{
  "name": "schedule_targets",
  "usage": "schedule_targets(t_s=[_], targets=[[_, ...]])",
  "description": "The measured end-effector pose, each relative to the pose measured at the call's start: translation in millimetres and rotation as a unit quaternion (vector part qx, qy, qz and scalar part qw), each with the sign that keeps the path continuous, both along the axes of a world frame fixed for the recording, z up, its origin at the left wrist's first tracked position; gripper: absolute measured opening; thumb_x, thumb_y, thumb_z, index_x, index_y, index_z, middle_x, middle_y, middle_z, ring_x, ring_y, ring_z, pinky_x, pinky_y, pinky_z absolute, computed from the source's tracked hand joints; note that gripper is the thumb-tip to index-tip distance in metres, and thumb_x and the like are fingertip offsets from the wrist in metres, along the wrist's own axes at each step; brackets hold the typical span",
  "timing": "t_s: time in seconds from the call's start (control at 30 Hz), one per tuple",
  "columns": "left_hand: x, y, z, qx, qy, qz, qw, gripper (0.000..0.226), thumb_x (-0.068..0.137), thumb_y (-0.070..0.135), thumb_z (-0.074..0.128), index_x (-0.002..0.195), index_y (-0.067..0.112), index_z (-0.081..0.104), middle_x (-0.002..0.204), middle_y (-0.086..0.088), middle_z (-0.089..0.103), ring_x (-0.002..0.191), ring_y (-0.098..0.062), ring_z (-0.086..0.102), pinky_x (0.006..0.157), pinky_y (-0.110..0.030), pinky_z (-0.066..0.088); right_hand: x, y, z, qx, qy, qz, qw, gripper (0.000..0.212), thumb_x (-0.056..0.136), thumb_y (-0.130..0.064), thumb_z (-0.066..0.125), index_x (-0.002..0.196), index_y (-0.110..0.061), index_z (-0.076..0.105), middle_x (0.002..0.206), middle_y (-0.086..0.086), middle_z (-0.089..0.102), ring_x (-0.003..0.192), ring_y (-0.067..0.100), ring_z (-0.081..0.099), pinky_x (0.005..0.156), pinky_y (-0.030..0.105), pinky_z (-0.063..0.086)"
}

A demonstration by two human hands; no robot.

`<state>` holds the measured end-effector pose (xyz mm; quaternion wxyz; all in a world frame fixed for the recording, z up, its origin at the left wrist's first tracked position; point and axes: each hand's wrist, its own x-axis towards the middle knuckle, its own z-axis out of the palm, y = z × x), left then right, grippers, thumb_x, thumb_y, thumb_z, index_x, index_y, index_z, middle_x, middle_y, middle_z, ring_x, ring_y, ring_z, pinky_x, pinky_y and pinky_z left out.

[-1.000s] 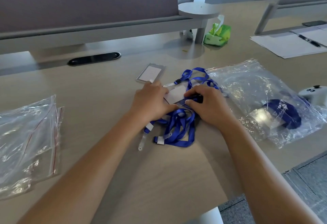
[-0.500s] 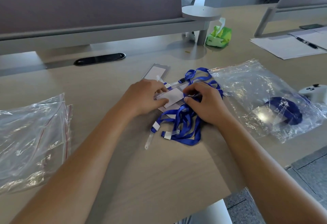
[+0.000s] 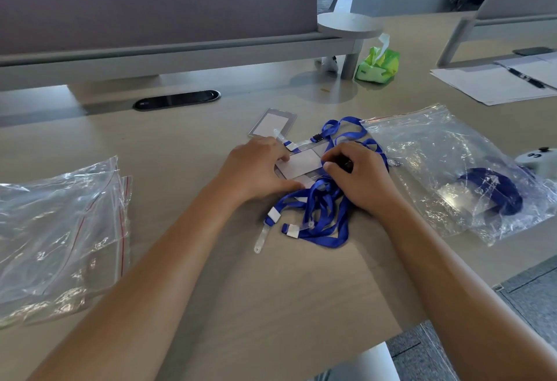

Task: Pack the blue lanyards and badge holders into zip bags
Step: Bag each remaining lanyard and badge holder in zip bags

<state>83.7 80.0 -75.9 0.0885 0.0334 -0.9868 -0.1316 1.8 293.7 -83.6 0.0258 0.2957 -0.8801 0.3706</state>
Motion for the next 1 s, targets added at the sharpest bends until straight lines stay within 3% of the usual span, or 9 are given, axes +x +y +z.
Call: schedule_targets(t_s=[0.07,0.13,0.3,0.43,0.6,0.77,0.9,1.0], targets=[[0.0,1.6,1.6,-0.007,0.001,0.001,1.0,0.068,0.071,0.074,0.071,0.122,0.029,0.065,0.129,0.01,0.061,0.122,-0.015,0.052,0.091,-0.037,0.047,-0.3,0.4,-0.3,-0.005,0.0,0.0,1.0,0.011,0.094,-0.023,0.068,0.104,-0.024,0.072,0.1,-0.009,0.068,0.092,0.007,0.063,0.084,0.025,0.052],[0.5,1.3,3.1,0.0,0.006,-0.003,1.0,0.059,0.074,0.066,0.074,0.12,0.03,0.065,0.123,0.009,0.063,0.116,-0.016,0.055,0.086,-0.036,0.048,-0.4,0.5,-1.4,-0.01,0.005,0.004,1.0,0.013,0.094,-0.023,0.069,0.107,-0.024,0.072,0.101,-0.01,0.068,0.092,0.004,0.063,0.081,0.019,0.049],[7.2,-4.8,8.9,0.055,0.016,0.011,0.998,0.027,0.073,0.048,0.072,0.097,0.035,0.068,0.091,0.014,0.065,0.09,-0.014,0.062,0.069,-0.029,0.044,-8.7,-4.8,-0.5,-0.049,0.06,-0.004,0.997,0.013,0.093,-0.024,0.071,0.105,-0.022,0.074,0.104,-0.008,0.066,0.091,0.008,0.062,0.08,0.021,0.05],[10.9,-17.5,16.7,0.115,0.021,0.035,0.993,0.015,0.08,0.037,0.071,0.095,0.031,0.072,0.094,0.013,0.07,0.09,-0.013,0.065,0.079,-0.034,0.054,-25.7,-19.3,11.6,-0.025,0.048,-0.028,0.998,0.015,0.093,-0.022,0.068,0.106,-0.024,0.075,0.107,-0.006,0.065,0.084,0.009,0.061,0.078,0.025,0.048],[14.0,-36.0,15.4,0.102,0.073,0.051,0.991,0.013,0.092,0.032,0.063,0.1,0.027,0.071,0.096,0.006,0.073,0.088,-0.016,0.066,0.082,-0.04,0.057,-46.9,-43.8,17.6,0.006,0.038,-0.037,0.999,0.019,0.097,-0.02,0.062,0.11,-0.023,0.076,0.108,-0.004,0.07,0.091,0.009,0.063,0.085,0.027,0.052],[15.4,-46.3,15.2,0.088,0.138,0.098,0.982,0.013,0.091,0.02,0.06,0.099,0.026,0.066,0.085,0.007,0.071,0.08,-0.018,0.066,0.077,-0.041,0.058,-62.1,-59.2,8.1,0.11,0.045,0.008,0.993,0.028,0.093,-0.02,0.068,0.119,-0.024,0.074,0.108,-0.002,0.07,0.094,0.013,0.064,0.081,0.026,0.052],[14.1,-50.0,14.2,0.133,0.146,0.121,0.973,0.013,0.086,0.018,0.065,0.094,0.027,0.068,0.083,0.011,0.071,0.082,-0.014,0.068,0.079,-0.04,0.058,-66.0,-62.9,4.1,0.164,0.082,0.023,0.983,0.017,0.099,-0.029,0.064,0.112,-0.028,0.074,0.11,-0.004,0.054,0.095,0.012,0.055,0.079,0.029,0.049],[13.5,-51.7,14.0,0.166,0.143,0.115,0.969,0.014,0.081,0.018,0.065,0.09,0.028,0.068,0.082,0.013,0.071,0.081,-0.011,0.068,0.08,-0.04,0.058,-64.4,-59.9,2.5,0.161,0.093,0.022,0.982,0.017,0.103,-0.028,0.056,0.112,-0.024,0.07,0.115,-0.002,0.055,0.099,0.014,0.053,0.079,0.029,0.047]])
